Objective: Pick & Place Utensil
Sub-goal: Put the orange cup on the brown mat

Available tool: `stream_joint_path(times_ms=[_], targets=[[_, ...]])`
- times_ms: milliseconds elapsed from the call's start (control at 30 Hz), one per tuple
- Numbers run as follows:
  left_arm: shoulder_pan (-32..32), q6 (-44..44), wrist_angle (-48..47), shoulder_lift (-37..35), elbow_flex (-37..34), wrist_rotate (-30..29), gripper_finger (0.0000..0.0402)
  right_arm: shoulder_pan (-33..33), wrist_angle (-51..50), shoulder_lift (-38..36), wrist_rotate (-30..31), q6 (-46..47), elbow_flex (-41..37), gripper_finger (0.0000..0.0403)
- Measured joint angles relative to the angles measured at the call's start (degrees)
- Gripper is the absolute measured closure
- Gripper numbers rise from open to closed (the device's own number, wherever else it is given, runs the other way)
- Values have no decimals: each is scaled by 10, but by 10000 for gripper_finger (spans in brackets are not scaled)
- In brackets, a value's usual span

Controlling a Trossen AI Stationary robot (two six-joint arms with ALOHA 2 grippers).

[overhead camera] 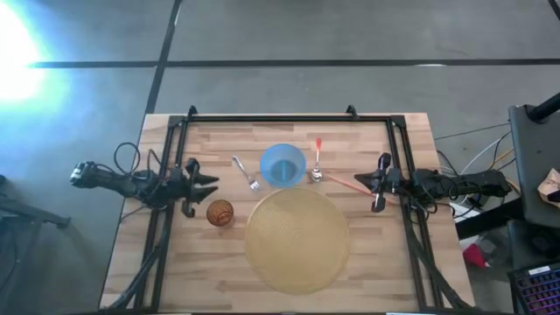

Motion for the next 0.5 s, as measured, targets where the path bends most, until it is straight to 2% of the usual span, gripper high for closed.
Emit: stream_joint_path(times_ms=[133, 300, 500], targets=[[0, 44, 3, 0, 33, -12, 245, 0, 0, 0, 0, 0, 0, 394], [0, 93, -14, 10, 90, -36, 244, 0, 0, 0, 0, 0, 0, 394], [0, 50, -174, 53, 181, -119, 245, 0, 0, 0, 0, 0, 0, 394]])
